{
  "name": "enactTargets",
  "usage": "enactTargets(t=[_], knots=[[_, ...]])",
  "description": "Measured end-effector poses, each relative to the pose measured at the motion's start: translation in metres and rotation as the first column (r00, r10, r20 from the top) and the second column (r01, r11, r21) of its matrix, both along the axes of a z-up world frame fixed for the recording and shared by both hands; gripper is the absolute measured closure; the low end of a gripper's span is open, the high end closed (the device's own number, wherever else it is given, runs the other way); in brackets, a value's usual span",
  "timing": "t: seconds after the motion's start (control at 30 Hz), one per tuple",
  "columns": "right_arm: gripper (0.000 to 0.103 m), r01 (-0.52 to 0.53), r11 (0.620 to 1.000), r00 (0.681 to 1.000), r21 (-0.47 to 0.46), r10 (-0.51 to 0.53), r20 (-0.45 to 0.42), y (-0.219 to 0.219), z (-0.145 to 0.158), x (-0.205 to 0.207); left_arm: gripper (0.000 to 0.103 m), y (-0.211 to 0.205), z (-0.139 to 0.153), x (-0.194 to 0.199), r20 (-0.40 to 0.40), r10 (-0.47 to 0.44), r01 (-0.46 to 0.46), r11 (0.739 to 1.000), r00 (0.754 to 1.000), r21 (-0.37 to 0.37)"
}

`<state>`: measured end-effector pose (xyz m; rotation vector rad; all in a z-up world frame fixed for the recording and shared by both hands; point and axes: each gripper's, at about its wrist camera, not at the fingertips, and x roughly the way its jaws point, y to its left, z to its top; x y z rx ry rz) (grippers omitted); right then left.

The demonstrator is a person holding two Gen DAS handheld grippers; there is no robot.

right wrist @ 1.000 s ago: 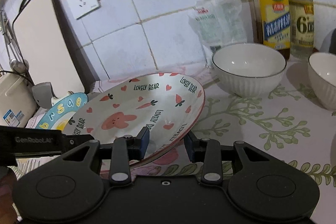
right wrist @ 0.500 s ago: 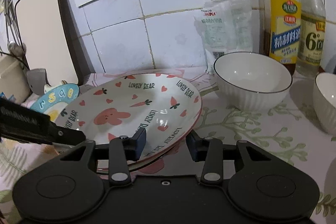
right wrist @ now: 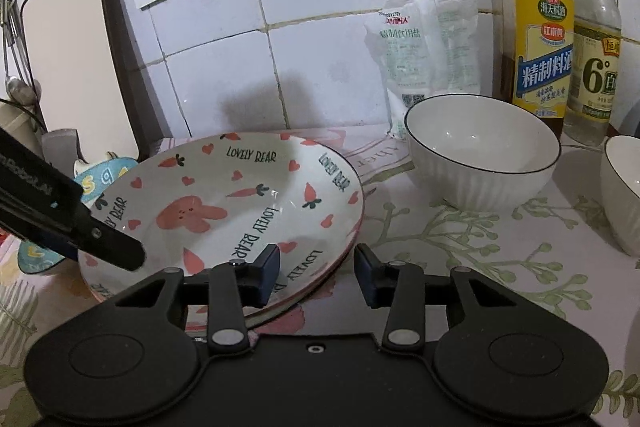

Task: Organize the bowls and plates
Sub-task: 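Carry the bunny plate over the sun plate and lower it on top, then open both grippers and pull them back from the stacked plates, then move both grippers to the blue egg plate rim and close them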

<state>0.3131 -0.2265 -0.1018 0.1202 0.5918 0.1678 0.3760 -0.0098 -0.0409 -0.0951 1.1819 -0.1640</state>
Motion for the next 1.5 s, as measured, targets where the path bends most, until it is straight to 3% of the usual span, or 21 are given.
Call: enactTargets(t=[0.13,0.43,0.5,0.63,0.8,1.13,1.2,1.33,1.5], knots=[[0.058,-0.018,1.0,1.0,0.012,0.018,0.01,-0.001,0.001,-0.006,0.052,-0.002,0.006,-0.01,0.072,-0.014,0.009,0.997,0.997,0.074],[0.057,-0.101,0.995,0.994,-0.011,0.101,0.042,0.0,0.04,-0.047,0.052,0.016,0.034,-0.06,0.146,-0.051,0.047,0.999,0.988,0.026],[0.054,-0.121,0.992,0.992,-0.033,0.122,0.039,0.002,0.053,-0.058,0.051,0.02,0.042,-0.072,0.169,-0.063,0.058,0.998,0.984,0.032],[0.033,-0.154,0.986,0.986,-0.069,0.158,0.053,0.005,0.078,-0.081,0.047,0.033,0.062,-0.098,0.219,-0.089,0.08,0.996,0.972,0.048],[0.026,-0.217,0.97,0.972,-0.111,0.226,0.07,0.013,0.103,-0.105,0.041,0.048,0.085,-0.13,0.271,-0.123,0.106,0.992,0.955,0.074],[0.015,-0.31,0.949,0.945,-0.062,0.315,0.084,0.032,0.131,-0.136,0.036,0.093,0.116,-0.182,0.391,-0.156,0.133,0.988,0.907,0.084],[0.014,-0.325,0.944,0.941,-0.049,0.328,0.087,0.037,0.134,-0.139,0.025,0.104,0.12,-0.19,0.42,-0.154,0.132,0.988,0.895,0.083],[0.013,-0.359,0.932,0.928,-0.041,0.361,0.096,0.052,0.138,-0.141,0.021,0.125,0.126,-0.201,0.471,-0.152,0.124,0.988,0.869,0.089],[0.013,-0.398,0.917,0.913,-0.017,0.397,0.096,0.074,0.138,-0.136,0.016,0.157,0.124,-0.204,0.501,-0.11,0.11,0.993,0.859,0.03]])
